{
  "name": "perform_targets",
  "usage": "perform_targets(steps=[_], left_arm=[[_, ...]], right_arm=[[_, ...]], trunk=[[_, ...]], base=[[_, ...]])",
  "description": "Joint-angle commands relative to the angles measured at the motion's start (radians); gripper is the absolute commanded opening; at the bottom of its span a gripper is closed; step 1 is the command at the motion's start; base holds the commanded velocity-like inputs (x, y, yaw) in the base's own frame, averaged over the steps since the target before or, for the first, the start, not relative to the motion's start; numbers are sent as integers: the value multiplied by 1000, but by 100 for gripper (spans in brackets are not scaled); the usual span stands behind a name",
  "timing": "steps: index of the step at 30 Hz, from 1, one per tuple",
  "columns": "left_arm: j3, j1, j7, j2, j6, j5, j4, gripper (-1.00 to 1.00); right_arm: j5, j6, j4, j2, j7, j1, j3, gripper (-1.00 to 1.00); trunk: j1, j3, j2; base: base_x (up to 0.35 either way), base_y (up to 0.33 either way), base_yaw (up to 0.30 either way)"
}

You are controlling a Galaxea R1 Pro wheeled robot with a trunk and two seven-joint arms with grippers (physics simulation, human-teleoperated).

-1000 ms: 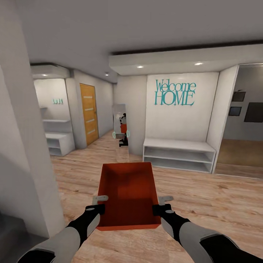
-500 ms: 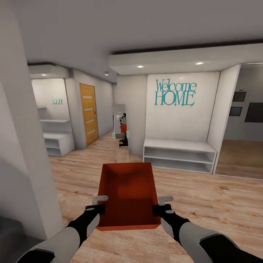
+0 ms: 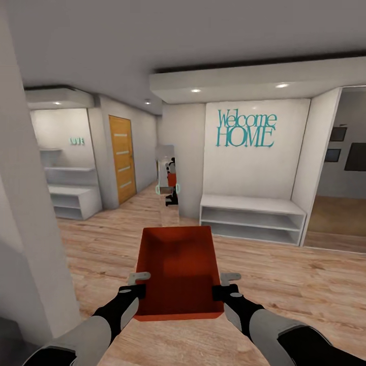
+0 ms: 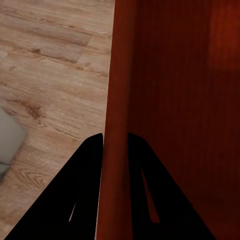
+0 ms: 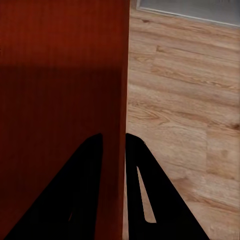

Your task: Move the two storage containers from the living room to the garage. In the garage, place one container on the floor and stack the other container on top of it (either order is fine).

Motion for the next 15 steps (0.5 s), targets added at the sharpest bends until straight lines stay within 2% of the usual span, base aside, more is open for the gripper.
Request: perform_targets(steps=[1,9,10,15], left_arm=[[-14,0,11,6,7,16,0,-100],[0,0,9,5,8,0,0,-100],[-13,0,78,9,8,30,0,-100],[-13,0,78,9,8,30,0,-100]], right_arm=[[-5,-3,-2,-6,-4,-1,3,-100],[-24,-3,-2,-6,-3,-1,21,-100],[41,-3,-2,-8,-3,-1,-62,-100],[41,-3,-2,-8,-4,-1,-62,-100]], trunk=[[1,0,-1],[1,0,-1],[1,0,-1],[1,0,-1]], base=[[322,0,0],[322,0,0],[323,0,0],[323,0,0]])
